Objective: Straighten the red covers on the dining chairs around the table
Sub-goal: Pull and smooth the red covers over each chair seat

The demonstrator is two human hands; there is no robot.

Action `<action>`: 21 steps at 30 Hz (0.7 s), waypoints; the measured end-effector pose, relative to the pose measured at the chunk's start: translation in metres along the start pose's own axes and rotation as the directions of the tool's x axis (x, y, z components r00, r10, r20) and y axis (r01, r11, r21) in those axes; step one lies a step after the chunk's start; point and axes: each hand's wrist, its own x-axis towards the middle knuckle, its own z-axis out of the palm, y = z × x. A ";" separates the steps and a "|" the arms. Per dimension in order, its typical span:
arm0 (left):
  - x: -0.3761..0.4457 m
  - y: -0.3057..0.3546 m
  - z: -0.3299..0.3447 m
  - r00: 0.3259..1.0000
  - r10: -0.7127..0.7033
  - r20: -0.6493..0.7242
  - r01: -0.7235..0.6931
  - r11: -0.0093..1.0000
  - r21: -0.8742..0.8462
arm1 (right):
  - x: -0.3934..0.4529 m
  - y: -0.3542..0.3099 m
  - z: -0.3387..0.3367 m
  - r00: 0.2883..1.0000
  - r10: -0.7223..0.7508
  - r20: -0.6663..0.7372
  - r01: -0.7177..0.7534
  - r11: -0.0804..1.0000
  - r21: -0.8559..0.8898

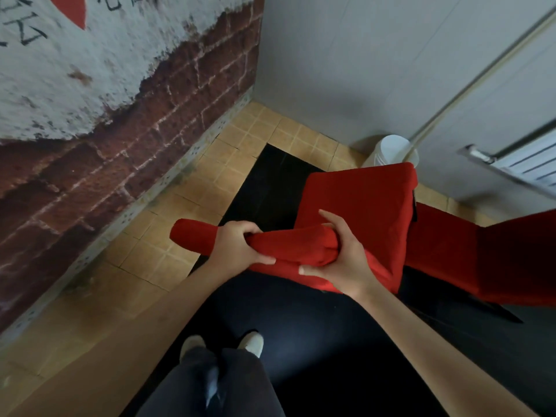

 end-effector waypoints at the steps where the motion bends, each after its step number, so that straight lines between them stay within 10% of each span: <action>1: -0.001 0.003 0.001 1.000 0.005 0.004 -0.005 1.000 0.008 | -0.001 -0.002 -0.001 1.000 0.003 -0.026 -0.003 1.000 0.015; 21: -0.029 0.108 0.096 0.990 0.138 0.009 -0.139 0.988 0.072 | -0.069 0.043 -0.122 0.980 -0.092 -0.178 0.094 0.996 0.001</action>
